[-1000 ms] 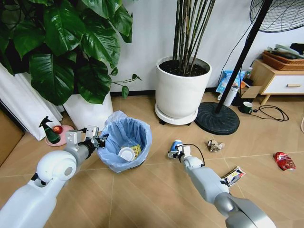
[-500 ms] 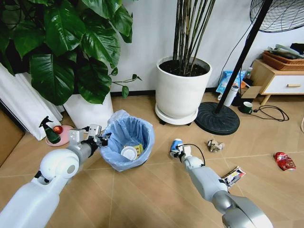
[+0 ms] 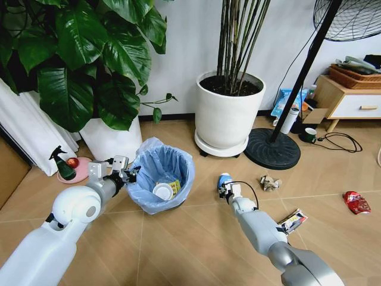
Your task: Pick up the trash bin and place the garbage on the floor into it.
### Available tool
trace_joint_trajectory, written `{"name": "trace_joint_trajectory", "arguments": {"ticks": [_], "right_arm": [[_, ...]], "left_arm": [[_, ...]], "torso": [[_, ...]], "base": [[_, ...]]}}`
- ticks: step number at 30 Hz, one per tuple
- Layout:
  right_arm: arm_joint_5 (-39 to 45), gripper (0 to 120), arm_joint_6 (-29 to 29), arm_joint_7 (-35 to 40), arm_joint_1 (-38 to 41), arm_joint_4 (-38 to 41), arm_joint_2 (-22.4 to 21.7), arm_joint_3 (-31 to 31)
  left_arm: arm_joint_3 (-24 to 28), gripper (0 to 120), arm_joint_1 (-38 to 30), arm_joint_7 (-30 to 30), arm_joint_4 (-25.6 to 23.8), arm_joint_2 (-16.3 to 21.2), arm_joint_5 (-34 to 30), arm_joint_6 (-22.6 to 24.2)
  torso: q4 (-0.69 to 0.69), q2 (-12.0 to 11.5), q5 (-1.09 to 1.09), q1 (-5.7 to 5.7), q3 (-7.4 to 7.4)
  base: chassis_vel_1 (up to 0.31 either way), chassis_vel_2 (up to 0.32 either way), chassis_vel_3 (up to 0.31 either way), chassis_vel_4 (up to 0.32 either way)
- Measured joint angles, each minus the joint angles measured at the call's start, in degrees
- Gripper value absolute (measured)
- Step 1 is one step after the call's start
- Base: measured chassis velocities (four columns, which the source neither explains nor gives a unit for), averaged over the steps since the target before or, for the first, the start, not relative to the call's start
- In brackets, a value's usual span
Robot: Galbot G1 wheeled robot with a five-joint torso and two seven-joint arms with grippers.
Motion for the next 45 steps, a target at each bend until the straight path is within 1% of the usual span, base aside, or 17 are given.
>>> {"name": "trace_joint_trajectory", "arguments": {"ticks": [2, 6, 14, 22, 26, 27, 30, 31, 34, 35, 36, 37, 39, 40, 41, 42, 45], "right_arm": [[0.00, 6, -0.17, 0.21, -0.63, 1.45, -0.44, -0.12], [1.22, 0, -0.86, 0.95, -1.99, 5.06, -1.49, -0.55], [3.40, 0, -1.96, 2.07, -4.43, 11.78, -3.61, -0.84], [3.23, 0, -1.79, 2.61, -5.91, 15.68, -4.85, -0.67], [5.19, 0, -1.82, 3.81, -8.08, 24.84, -6.78, 0.35], [5.19, 0, -1.82, 3.81, -8.08, 24.84, -6.78, 0.35], [8.79, 0, -2.17, 4.00, -9.32, 36.24, -11.10, 0.82], [8.79, 0, -2.17, 4.00, -9.32, 36.24, -11.10, 0.82], [12.27, 0, -3.33, 3.48, -9.10, 43.77, -16.03, 0.67], [12.27, 0, -3.33, 3.48, -9.10, 43.77, -16.03, 0.67], [13.96, 0, -3.82, 3.26, -8.91, 46.48, -18.06, 0.48], [14.48, 0, -3.95, 3.19, -8.87, 47.27, -18.65, 0.40], [19.30, 0, -5.26, 2.26, -8.66, 53.33, -22.66, -0.20], [22.03, 0, -6.02, 1.69, -8.66, 56.58, -24.27, -0.52], [24.74, 0, -6.81, 1.19, -8.64, 59.66, -25.49, -0.82], [24.74, 0, -6.81, 1.19, -8.64, 59.66, -25.49, -0.82], [34.54, 0, -9.85, 0.22, -7.87, 70.72, -29.30, -2.66]], "left_arm": [[-0.17, 0, 0.16, 0.15, -0.14, -0.02, 0.13, 0.00], [-0.64, 0, 0.38, 0.21, -0.48, 0.03, 0.13, 0.00], [-1.05, 0, 0.84, 0.36, -0.82, 0.15, 0.16, 0.00], [-1.07, 0, 1.01, 0.38, -0.94, -0.08, 0.30, 0.00], [-1.34, 0, 1.30, 0.41, -0.95, 0.05, 0.34, -0.01], [-1.34, 0, 1.30, 0.41, -0.95, 0.05, 0.34, -0.01], [-1.43, 0, 1.45, 0.44, -0.78, 0.34, 0.37, 0.00], [-1.43, 0, 1.45, 0.44, -0.78, 0.34, 0.37, 0.00], [-1.13, 0, 1.42, 0.71, -0.54, 0.29, 0.66, 0.00], [-1.13, 0, 1.42, 0.71, -0.54, 0.29, 0.66, 0.00], [-0.93, 0, 1.41, 0.79, -0.47, 0.19, 0.76, 0.00], [-0.87, 0, 1.40, 0.82, -0.46, 0.17, 0.77, 0.00], [-0.51, 0, 1.36, 0.93, -0.34, 0.14, 0.88, 0.00], [-0.38, 0, 1.34, 0.94, -0.31, 0.14, 0.90, -0.01], [-0.27, 0, 1.34, 0.97, -0.30, 0.14, 0.90, -0.01], [-0.27, 0, 1.34, 0.97, -0.30, 0.14, 0.90, -0.01], [0.23, 0, 1.25, 1.01, -0.22, 0.41, 0.90, 0.00]], "torso": [[0.00, 0.00, 0.03, 0.00, 0.01], [0.00, -0.02, 0.03, 0.00, 0.02], [0.02, -0.02, 0.04, 0.01, 0.02], [0.01, -0.02, 0.03, 0.00, 0.01], [0.02, -0.02, 0.03, 0.01, 0.01], [0.02, -0.02, 0.03, 0.01, 0.01], [0.02, -0.02, 0.04, 0.00, 0.00], [0.02, -0.02, 0.04, 0.00, 0.00], [0.01, -0.01, 0.03, 0.00, 0.00], [0.01, -0.01, 0.03, 0.00, 0.00], [0.01, -0.02, 0.04, 0.00, 0.01], [0.01, -0.01, 0.04, 0.00, 0.00], [-0.01, -0.01, 0.01, 0.00, 0.00], [-0.01, -0.02, 0.04, 0.00, 0.00], [0.00, -0.01, 0.04, 0.00, 0.00], [0.00, -0.01, 0.04, 0.00, 0.00], [0.02, -0.01, 0.03, 0.00, 0.00]], "base": [[0.000, 0.000, 0.000, 0.000], [0.000, 0.000, 0.000, 0.000], [0.000, 0.000, 0.000, 0.000], [0.000, 0.000, 0.000, 0.000], [0.000, 0.000, 0.000, 0.000], [0.000, 0.000, 0.000, 0.000], [0.000, 0.000, 0.000, 0.000], [0.000, 0.000, 0.000, 0.000], [0.000, 0.000, 0.000, 0.000], [0.000, 0.000, 0.000, 0.000], [0.000, 0.000, 0.000, 0.000], [0.000, 0.000, 0.000, 0.000], [0.000, 0.000, 0.000, 0.000], [0.000, 0.000, 0.000, 0.000], [0.000, 0.000, 0.000, 0.000], [0.000, 0.000, 0.000, 0.000], [0.000, 0.000, 0.000, 0.000]]}}
